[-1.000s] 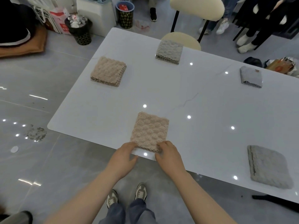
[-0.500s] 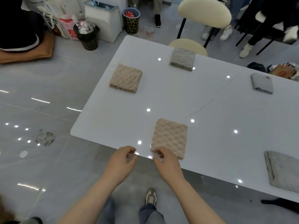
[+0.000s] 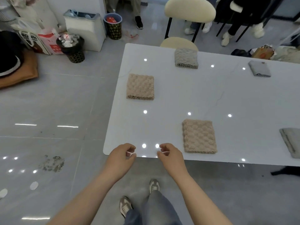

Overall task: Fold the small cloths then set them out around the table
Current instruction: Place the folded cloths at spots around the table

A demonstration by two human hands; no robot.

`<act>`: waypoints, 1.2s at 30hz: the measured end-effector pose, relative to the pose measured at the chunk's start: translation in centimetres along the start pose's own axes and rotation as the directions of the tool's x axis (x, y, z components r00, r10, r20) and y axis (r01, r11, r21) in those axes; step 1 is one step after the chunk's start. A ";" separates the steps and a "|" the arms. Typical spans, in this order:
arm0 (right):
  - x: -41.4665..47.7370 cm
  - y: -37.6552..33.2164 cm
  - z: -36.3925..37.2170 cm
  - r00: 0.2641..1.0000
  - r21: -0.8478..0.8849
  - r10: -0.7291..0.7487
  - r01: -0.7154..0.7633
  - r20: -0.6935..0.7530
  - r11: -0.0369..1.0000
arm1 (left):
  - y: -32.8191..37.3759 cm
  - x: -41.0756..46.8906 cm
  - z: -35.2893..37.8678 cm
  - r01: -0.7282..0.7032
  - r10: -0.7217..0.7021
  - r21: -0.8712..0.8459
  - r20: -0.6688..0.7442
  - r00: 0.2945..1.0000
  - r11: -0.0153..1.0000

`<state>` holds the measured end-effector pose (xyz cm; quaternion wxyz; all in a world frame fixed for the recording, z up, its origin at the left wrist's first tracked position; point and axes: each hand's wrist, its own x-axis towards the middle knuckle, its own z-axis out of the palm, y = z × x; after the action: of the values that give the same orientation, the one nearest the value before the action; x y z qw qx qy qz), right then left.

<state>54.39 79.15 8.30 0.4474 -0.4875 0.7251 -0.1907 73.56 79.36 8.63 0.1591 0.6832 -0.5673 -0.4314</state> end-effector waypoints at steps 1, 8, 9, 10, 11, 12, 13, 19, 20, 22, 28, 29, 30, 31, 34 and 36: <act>0.3 -0.3 0.2 1.000 0.006 0.011 -0.011 -0.011 1.000 | -0.1 0.6 -0.5 -0.009 0.009 0.007 0.008 1.000 1.000; 4.6 -2.3 0.8 0.996 0.052 0.073 -0.070 -0.055 0.996 | 1.0 6.4 -3.0 -0.054 0.051 0.038 0.073 0.996 0.998; 5.3 -2.7 0.8 0.995 0.060 0.081 -0.078 -0.053 0.995 | 1.3 7.3 -3.4 -0.058 0.054 0.049 0.079 0.995 0.997; 6.1 -3.1 0.8 0.994 0.068 0.089 -0.085 -0.057 0.994 | 1.6 8.2 -3.8 -0.065 0.059 0.065 0.087 0.994 0.996; 6.8 -3.5 0.7 0.993 0.073 0.098 -0.094 -0.061 0.993 | 1.9 9.2 -4.2 -0.068 0.060 0.079 0.095 0.994 0.995; 7.4 -3.9 0.7 0.992 0.076 0.107 -0.102 -0.062 0.992 | 2.1 10.0 -4.6 -0.065 0.056 0.088 0.101 0.993 0.994; 8.0 -4.3 0.7 0.992 0.076 0.110 -0.105 -0.061 0.992 | 2.4 10.8 -4.9 -0.064 0.054 0.096 0.104 0.993 0.993; 10.2 -5.6 0.9 0.982 0.107 0.176 -0.168 -0.073 0.980 | 3.3 14.2 -5.6 -0.111 0.082 0.150 0.191 0.978 0.982; 10.2 -5.6 1.1 0.978 0.114 0.195 -0.185 -0.081 0.976 | 3.4 14.7 -5.7 -0.123 0.088 0.160 0.208 0.974 0.979; 10.4 -5.8 1.6 0.967 0.131 0.236 -0.224 -0.093 0.966 | 3.4 15.9 -6.2 -0.149 0.107 0.174 0.230 0.967 0.973; 11.0 -7.4 4.4 0.919 0.210 0.355 -0.317 -0.173 0.925 | 2.9 20.3 -8.9 -0.252 0.169 0.208 0.348 0.922 0.945; 11.2 -8.0 5.1 0.907 0.221 0.375 -0.332 -0.190 0.917 | 2.6 21.1 -9.6 -0.276 0.184 0.211 0.373 0.910 0.938; 11.3 -8.8 5.9 0.893 0.237 0.399 -0.350 -0.207 0.906 | 2.2 21.9 -10.5 -0.300 0.197 0.212 0.401 0.895 0.930; 11.3 -9.6 6.8 0.877 0.260 0.424 -0.364 -0.227 0.894 | 2.0 22.6 -11.4 -0.327 0.212 0.212 0.432 0.877 0.921; 11.4 -12.1 9.6 0.839 0.334 0.470 -0.376 -0.272 0.864 | 1.4 24.8 -14.0 -0.402 0.259 0.210 0.493 0.831 0.891; 11.5 -13.4 11.1 0.818 0.367 0.497 -0.385 -0.290 0.847 | 1.2 25.9 -15.2 -0.432 0.275 0.207 0.521 0.808 0.878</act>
<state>69.41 64.77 6.64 0.3997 -0.1872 0.8543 -0.2746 84.08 51.21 7.68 -0.0182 0.4529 -0.7685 -0.4517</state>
